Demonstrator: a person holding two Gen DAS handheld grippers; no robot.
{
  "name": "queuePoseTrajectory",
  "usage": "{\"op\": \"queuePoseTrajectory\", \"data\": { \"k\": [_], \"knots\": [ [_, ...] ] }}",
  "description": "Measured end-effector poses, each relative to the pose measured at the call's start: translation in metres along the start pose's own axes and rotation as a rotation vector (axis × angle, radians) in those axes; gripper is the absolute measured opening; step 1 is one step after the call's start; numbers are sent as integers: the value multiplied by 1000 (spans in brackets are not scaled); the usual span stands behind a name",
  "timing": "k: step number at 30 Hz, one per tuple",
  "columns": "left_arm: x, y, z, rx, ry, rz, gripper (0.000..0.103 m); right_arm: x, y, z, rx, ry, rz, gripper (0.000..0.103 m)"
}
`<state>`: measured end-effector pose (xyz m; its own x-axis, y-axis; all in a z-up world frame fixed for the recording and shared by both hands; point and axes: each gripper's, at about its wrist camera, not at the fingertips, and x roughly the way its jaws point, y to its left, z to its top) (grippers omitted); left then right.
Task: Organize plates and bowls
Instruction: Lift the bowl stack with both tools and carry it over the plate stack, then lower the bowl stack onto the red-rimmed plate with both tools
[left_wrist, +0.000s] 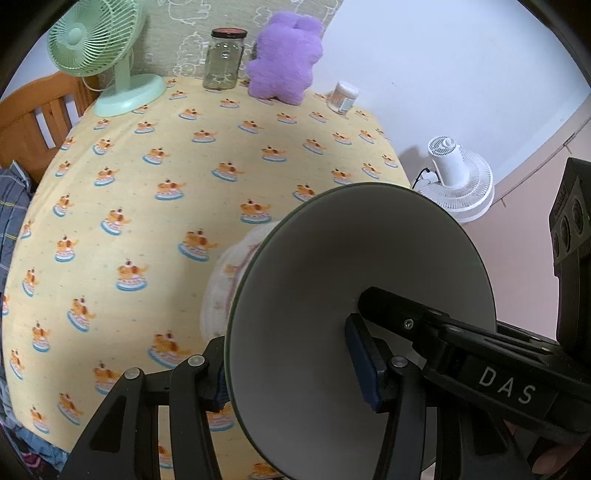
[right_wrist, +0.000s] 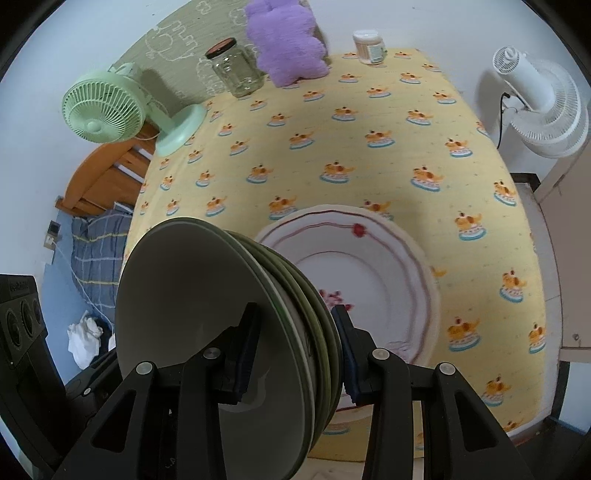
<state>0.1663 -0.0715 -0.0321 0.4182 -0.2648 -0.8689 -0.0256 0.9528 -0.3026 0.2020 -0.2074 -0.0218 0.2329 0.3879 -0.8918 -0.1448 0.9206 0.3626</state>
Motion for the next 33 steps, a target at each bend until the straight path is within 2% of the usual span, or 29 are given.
{"op": "queuePoseTrajectory", "data": {
  "k": [11,23,33],
  "knots": [
    [28,-20,-3,-67,23,1,53,8,-37,10,-24,42,-8,43],
    [54,-12,3,-125,80,25,53,39,-49,23,-17,121,8,43],
    [59,-8,15,-133,63,6,53,43,-46,38,-45,88,-7,43]
  ]
}}
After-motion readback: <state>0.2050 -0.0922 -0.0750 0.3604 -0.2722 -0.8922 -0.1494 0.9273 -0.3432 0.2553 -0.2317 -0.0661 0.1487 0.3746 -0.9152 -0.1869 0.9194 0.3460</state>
